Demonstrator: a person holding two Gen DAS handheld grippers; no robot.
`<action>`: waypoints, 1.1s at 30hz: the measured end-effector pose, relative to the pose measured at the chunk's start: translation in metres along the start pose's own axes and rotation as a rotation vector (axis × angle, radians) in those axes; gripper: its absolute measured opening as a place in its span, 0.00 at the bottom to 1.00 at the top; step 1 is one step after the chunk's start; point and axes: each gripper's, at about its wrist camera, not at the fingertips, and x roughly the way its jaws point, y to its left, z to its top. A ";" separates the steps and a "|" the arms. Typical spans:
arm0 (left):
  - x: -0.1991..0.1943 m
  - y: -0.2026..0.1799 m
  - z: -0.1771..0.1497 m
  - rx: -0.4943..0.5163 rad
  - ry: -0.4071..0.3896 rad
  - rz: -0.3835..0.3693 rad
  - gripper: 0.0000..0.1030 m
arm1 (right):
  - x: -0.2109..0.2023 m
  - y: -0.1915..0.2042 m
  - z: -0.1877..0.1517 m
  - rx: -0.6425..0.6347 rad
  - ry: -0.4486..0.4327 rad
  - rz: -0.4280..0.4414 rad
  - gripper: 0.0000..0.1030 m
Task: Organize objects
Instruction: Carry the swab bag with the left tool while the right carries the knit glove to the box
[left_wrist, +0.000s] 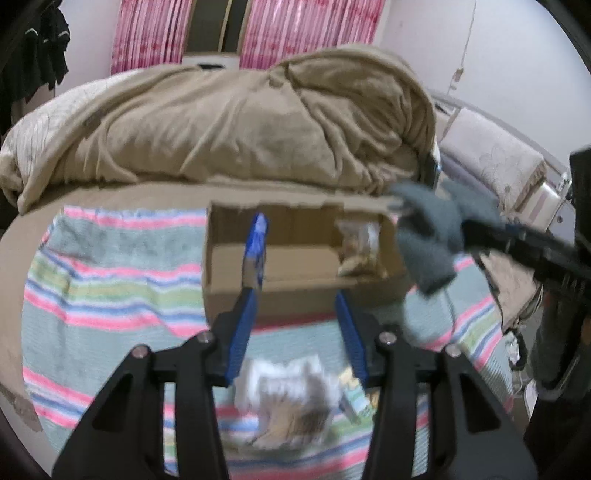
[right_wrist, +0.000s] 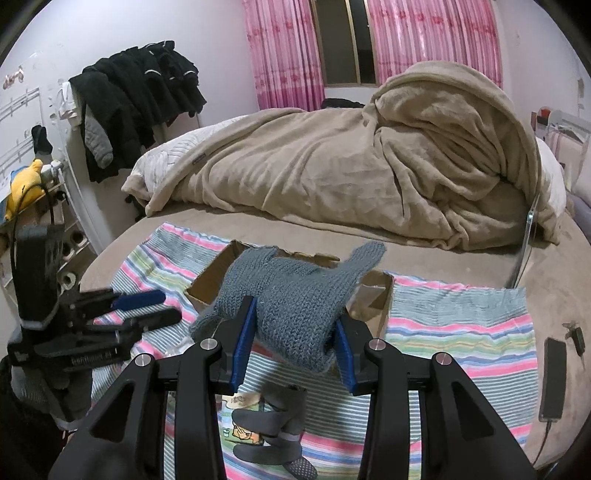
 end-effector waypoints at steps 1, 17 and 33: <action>0.004 0.000 -0.006 -0.001 0.022 0.009 0.51 | 0.000 -0.001 -0.001 0.003 0.002 -0.001 0.40; 0.046 -0.018 -0.079 0.078 0.179 0.063 0.60 | -0.017 0.003 -0.020 0.009 0.025 -0.007 0.40; -0.013 -0.009 -0.036 0.044 -0.004 0.042 0.41 | -0.023 0.000 -0.011 0.016 -0.005 -0.007 0.40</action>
